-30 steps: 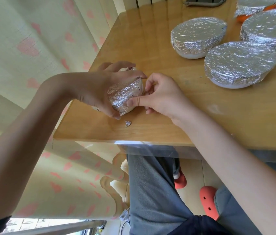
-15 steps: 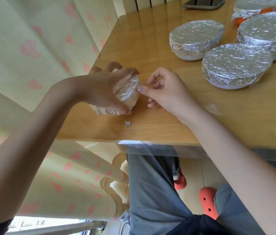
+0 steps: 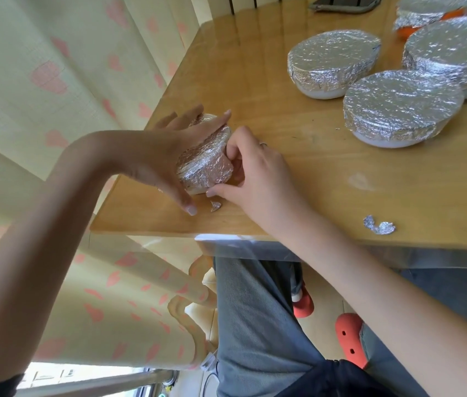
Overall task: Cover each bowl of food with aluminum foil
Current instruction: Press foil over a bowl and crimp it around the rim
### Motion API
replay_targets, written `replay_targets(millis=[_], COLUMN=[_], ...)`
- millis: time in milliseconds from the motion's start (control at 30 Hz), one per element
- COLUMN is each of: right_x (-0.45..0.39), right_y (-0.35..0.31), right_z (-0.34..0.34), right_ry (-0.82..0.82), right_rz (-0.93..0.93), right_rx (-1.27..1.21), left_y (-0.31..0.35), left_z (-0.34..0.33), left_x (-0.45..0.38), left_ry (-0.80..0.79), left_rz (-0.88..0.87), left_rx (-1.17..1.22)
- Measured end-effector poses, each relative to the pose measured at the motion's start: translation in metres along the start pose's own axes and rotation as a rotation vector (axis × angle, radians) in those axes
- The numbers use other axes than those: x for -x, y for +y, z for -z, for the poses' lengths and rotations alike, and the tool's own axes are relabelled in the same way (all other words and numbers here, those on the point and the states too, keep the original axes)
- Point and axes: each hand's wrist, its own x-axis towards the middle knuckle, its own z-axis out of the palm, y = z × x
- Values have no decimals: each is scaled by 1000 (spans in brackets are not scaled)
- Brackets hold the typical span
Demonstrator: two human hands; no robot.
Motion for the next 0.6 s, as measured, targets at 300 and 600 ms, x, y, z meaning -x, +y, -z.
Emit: replay_targets(millis=[300, 600], right_x=[-7, -14], right_y=[8, 11], right_z=[7, 13], right_ry=[4, -57], right_rz=[-46, -156], right_rx=[-220, -291], left_y=[5, 9], left_z=[-1, 1], left_x=[2, 4], left_ry=[-7, -14], left_rz=[35, 38], left_rx=[3, -3])
